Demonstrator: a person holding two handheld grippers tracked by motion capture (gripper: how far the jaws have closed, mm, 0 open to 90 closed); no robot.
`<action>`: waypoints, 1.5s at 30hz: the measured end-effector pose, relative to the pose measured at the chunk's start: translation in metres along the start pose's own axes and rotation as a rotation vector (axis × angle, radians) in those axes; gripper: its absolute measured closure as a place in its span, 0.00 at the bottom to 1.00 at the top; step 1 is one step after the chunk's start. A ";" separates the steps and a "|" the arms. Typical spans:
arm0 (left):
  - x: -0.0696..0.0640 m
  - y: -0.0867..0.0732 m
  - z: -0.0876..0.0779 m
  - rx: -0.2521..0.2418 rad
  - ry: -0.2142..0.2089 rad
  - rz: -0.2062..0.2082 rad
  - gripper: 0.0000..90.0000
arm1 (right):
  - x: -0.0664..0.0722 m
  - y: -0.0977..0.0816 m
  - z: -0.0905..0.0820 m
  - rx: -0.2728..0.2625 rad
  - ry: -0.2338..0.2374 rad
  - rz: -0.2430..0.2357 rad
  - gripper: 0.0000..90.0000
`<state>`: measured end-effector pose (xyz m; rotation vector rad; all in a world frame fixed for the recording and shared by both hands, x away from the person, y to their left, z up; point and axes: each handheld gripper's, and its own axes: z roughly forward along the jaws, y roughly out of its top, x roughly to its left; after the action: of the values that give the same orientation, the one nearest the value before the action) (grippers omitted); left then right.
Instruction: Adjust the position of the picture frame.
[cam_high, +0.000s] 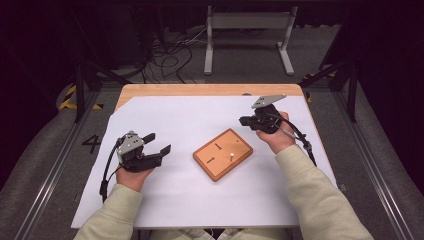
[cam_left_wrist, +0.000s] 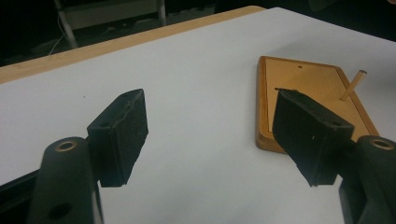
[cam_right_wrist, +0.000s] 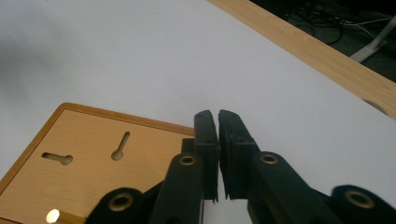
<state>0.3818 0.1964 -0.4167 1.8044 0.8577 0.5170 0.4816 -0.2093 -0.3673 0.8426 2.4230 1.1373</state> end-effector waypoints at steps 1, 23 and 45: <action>0.000 0.000 0.000 0.000 0.000 0.000 0.30 | 0.000 0.003 0.004 0.009 0.005 -0.004 0.99; 0.000 -0.003 0.003 0.011 -0.010 0.001 0.30 | 0.002 0.025 0.080 0.145 0.040 0.016 1.00; -0.003 -0.003 0.004 0.019 0.001 0.014 0.29 | -0.005 0.010 0.116 0.301 0.017 0.088 1.00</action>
<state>0.3816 0.1924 -0.4212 1.8285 0.8530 0.5203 0.5491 -0.1401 -0.4319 1.0413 2.6355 0.8205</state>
